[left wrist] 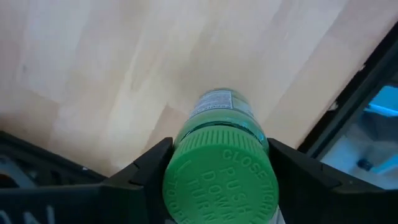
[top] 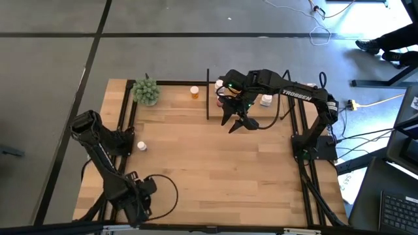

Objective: Pick and place medicine bottles onto shelf by color
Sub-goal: Put the green medicine bottle on the shelf

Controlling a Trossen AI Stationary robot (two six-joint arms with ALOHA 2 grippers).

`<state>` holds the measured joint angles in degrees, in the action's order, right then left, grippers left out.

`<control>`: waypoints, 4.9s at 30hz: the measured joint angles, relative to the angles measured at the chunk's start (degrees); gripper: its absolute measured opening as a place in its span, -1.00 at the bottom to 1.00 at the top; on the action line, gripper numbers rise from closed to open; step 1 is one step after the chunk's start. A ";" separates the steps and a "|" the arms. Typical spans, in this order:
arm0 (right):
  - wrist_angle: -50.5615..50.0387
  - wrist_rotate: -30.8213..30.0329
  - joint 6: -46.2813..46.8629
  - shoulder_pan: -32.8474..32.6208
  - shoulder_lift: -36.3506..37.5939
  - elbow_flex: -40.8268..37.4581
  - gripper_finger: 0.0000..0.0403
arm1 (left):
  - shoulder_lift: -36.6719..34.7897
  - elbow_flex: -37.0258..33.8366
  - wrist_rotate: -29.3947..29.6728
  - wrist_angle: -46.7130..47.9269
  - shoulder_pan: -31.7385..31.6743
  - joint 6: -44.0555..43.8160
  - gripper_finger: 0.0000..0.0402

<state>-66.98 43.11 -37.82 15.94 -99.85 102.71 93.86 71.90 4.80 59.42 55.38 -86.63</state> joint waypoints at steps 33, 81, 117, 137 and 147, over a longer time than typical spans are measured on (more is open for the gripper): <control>-2.60 1.57 5.64 -0.81 3.68 -0.02 0.08 | -6.70 20.77 3.59 11.73 -25.86 25.67 0.06; -1.81 -15.06 16.52 -5.01 24.26 -0.02 0.08 | 23.07 26.62 -1.47 -11.72 -55.00 75.19 0.06; -1.81 -15.06 16.35 -4.99 24.26 -0.02 0.08 | 25.80 26.64 -2.63 -12.31 -55.03 71.75 0.10; -1.81 -15.06 16.34 -5.01 24.26 -0.02 0.08 | 25.53 26.62 -2.36 -12.02 -53.47 72.15 0.71; -1.79 -15.06 16.34 -5.00 24.24 -0.02 0.08 | 25.25 34.24 -1.23 -2.26 -53.47 72.24 0.73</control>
<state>-68.77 28.05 -21.49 10.95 -75.61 102.69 119.11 106.13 3.57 57.16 1.91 -14.39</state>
